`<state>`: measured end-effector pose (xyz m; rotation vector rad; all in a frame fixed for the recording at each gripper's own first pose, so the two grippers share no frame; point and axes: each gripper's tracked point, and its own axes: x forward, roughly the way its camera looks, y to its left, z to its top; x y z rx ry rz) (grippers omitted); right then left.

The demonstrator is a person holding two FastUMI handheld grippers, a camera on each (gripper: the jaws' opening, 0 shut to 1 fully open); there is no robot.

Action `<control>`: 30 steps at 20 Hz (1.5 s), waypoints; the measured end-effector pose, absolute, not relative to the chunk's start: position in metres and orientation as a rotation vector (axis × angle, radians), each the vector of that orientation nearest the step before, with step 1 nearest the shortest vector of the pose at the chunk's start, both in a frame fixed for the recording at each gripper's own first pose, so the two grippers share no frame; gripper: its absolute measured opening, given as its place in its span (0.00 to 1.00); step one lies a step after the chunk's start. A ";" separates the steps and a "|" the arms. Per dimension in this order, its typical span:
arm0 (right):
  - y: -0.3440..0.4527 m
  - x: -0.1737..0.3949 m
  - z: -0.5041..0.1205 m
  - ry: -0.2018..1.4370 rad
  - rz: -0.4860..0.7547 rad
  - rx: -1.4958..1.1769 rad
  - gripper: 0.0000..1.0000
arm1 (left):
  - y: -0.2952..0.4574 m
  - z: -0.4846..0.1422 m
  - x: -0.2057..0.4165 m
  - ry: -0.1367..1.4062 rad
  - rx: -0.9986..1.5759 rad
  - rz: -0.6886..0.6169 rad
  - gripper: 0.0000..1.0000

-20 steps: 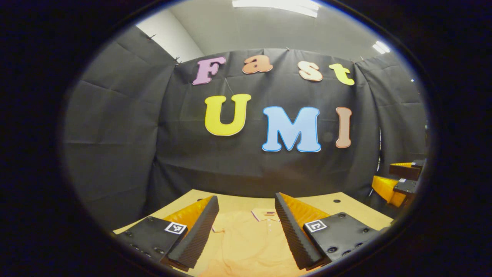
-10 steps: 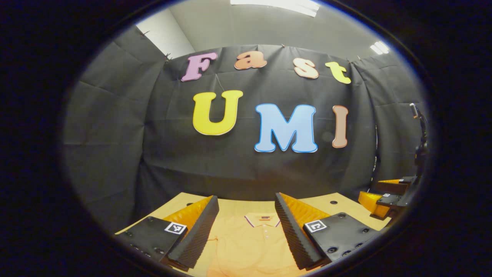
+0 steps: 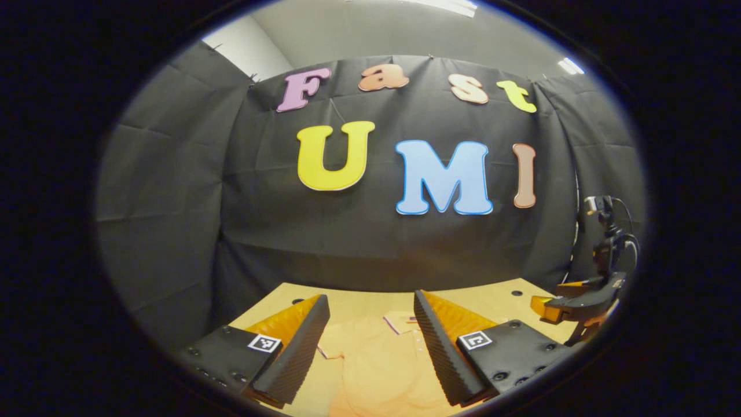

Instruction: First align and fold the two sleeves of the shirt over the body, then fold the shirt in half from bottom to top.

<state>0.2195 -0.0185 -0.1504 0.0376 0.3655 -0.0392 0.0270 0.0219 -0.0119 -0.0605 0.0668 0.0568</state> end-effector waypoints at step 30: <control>-0.037 0.347 -0.327 0.790 -0.092 0.138 0.94 | 0.042 -0.031 0.017 0.146 -0.076 0.206 0.94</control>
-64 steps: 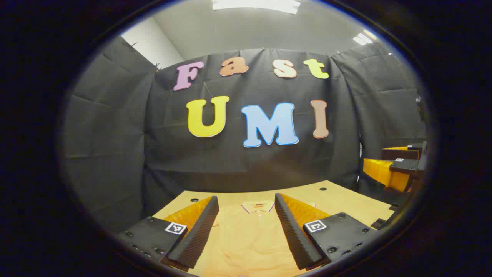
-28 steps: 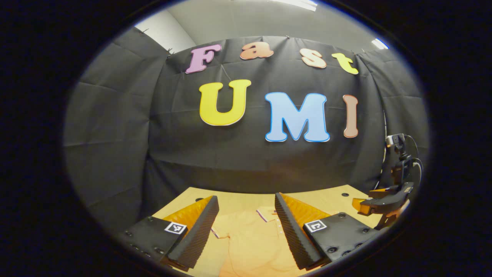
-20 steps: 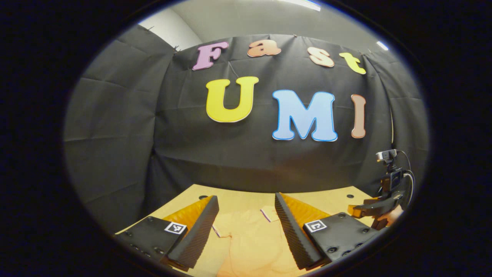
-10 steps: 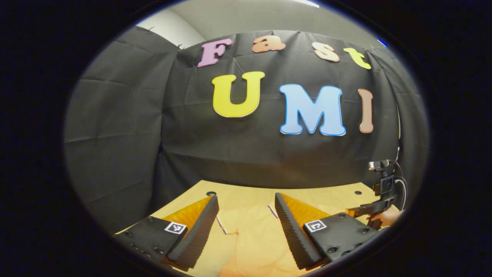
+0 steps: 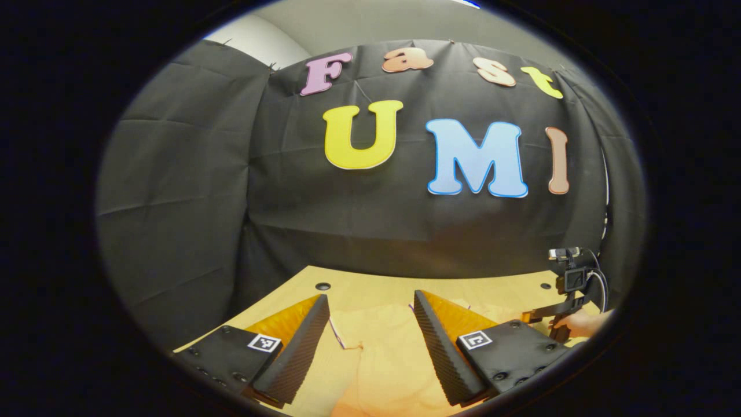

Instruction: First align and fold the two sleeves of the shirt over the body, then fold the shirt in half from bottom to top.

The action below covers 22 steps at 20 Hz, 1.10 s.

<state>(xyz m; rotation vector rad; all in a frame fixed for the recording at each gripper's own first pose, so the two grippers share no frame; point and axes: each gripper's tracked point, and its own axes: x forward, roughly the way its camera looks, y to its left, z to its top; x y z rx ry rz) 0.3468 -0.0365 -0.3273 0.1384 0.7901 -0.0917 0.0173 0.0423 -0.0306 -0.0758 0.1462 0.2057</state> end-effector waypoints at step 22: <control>-0.020 0.348 -0.318 0.775 -0.006 0.119 0.08 | 0.051 -0.013 0.025 0.040 -0.048 0.257 0.94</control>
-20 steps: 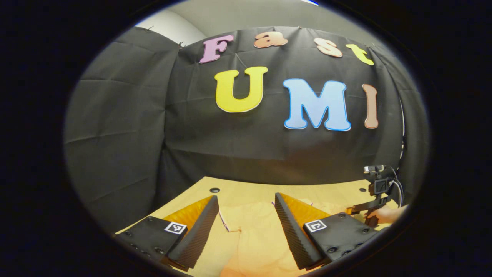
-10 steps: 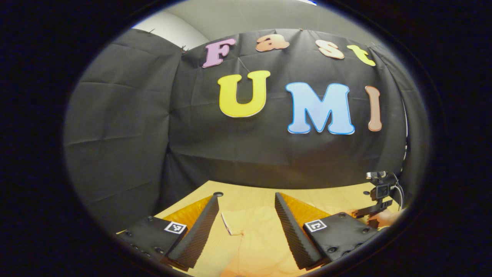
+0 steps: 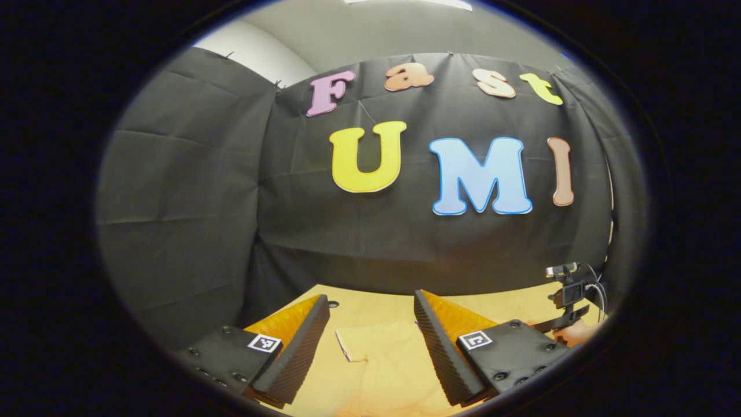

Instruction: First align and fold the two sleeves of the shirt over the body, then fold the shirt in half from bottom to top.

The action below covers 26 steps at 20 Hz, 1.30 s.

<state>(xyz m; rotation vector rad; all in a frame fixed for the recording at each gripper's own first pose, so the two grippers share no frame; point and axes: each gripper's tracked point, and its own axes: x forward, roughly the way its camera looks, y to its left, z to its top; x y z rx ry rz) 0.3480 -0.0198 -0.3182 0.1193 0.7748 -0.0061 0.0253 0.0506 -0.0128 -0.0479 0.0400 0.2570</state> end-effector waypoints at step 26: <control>0.099 0.342 -0.277 0.717 0.150 -0.046 0.11 | 0.074 -0.020 0.013 0.065 -0.091 0.296 0.96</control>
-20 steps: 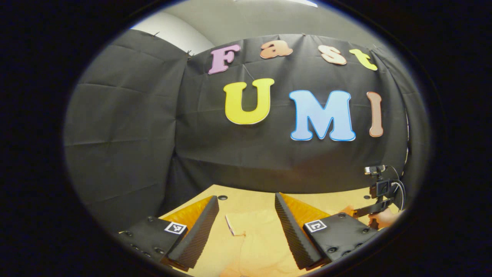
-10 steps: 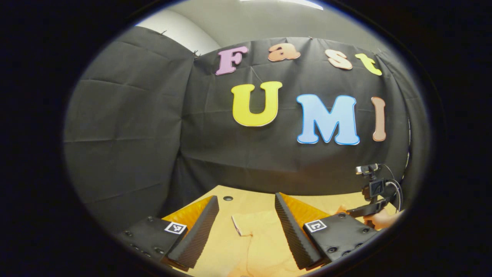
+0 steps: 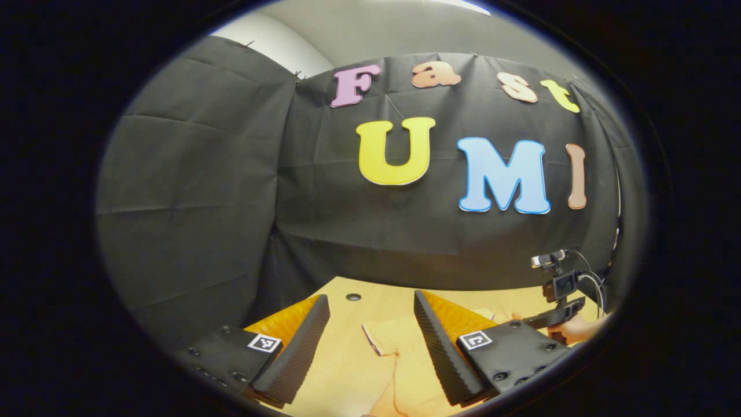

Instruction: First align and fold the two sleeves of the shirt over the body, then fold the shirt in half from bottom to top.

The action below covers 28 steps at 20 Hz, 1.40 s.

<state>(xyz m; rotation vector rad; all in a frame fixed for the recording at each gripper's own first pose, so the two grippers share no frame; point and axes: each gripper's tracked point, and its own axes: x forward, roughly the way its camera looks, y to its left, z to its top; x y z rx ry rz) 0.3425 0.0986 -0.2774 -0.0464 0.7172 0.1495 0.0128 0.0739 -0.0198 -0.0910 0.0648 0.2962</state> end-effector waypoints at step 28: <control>0.116 0.187 -0.091 0.405 0.044 0.149 0.93 | 0.053 -0.088 0.040 0.307 -0.203 0.102 0.94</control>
